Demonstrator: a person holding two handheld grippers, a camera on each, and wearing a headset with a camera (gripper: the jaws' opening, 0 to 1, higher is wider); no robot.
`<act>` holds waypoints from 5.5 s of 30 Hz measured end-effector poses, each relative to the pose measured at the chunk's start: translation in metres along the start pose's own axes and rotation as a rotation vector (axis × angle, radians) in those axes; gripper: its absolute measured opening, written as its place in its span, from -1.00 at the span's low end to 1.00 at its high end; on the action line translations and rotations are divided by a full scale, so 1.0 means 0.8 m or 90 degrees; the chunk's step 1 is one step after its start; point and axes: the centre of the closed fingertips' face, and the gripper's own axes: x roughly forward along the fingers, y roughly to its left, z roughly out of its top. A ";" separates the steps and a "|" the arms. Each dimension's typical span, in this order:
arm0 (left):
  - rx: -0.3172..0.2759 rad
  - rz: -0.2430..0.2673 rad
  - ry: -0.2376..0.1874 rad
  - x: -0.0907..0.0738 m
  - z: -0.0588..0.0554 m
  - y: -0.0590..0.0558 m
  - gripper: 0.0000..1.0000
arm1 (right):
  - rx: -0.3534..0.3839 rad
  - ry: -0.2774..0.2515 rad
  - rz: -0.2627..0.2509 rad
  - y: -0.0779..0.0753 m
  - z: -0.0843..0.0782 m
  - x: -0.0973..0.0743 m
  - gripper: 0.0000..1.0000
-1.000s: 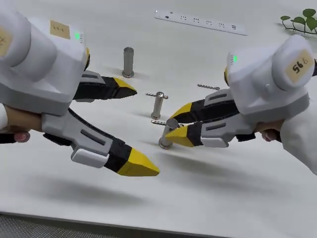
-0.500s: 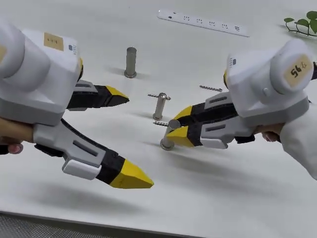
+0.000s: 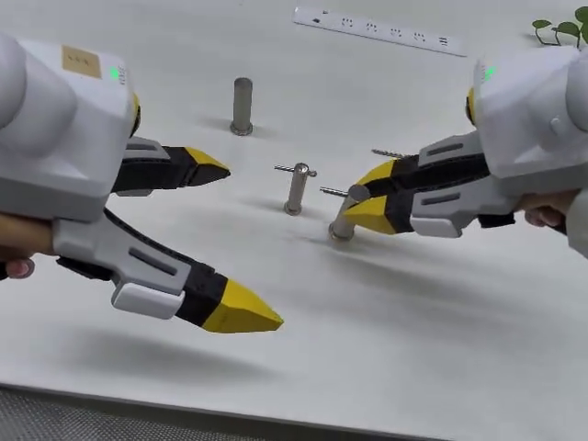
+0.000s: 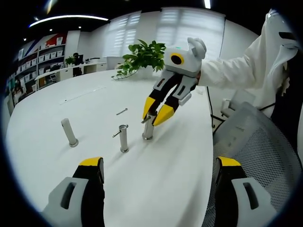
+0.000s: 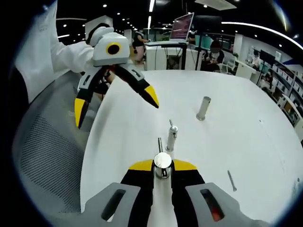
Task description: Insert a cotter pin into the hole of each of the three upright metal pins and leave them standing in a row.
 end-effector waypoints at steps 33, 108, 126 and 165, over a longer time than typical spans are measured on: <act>-0.026 0.009 0.002 -0.004 -0.001 0.003 0.95 | -0.016 -0.013 0.038 -0.018 -0.015 0.000 -0.83; -0.033 0.175 -0.046 -0.020 0.062 0.194 0.59 | 0.364 -0.144 -0.276 0.052 -0.039 -0.104 0.92; -0.060 0.211 -0.026 0.030 0.046 0.251 -0.26 | 0.384 -0.164 -0.303 0.047 -0.039 -0.121 0.87; -0.016 0.207 0.013 -0.033 0.083 0.199 -0.81 | 0.348 -0.152 -0.310 0.044 -0.032 -0.129 0.82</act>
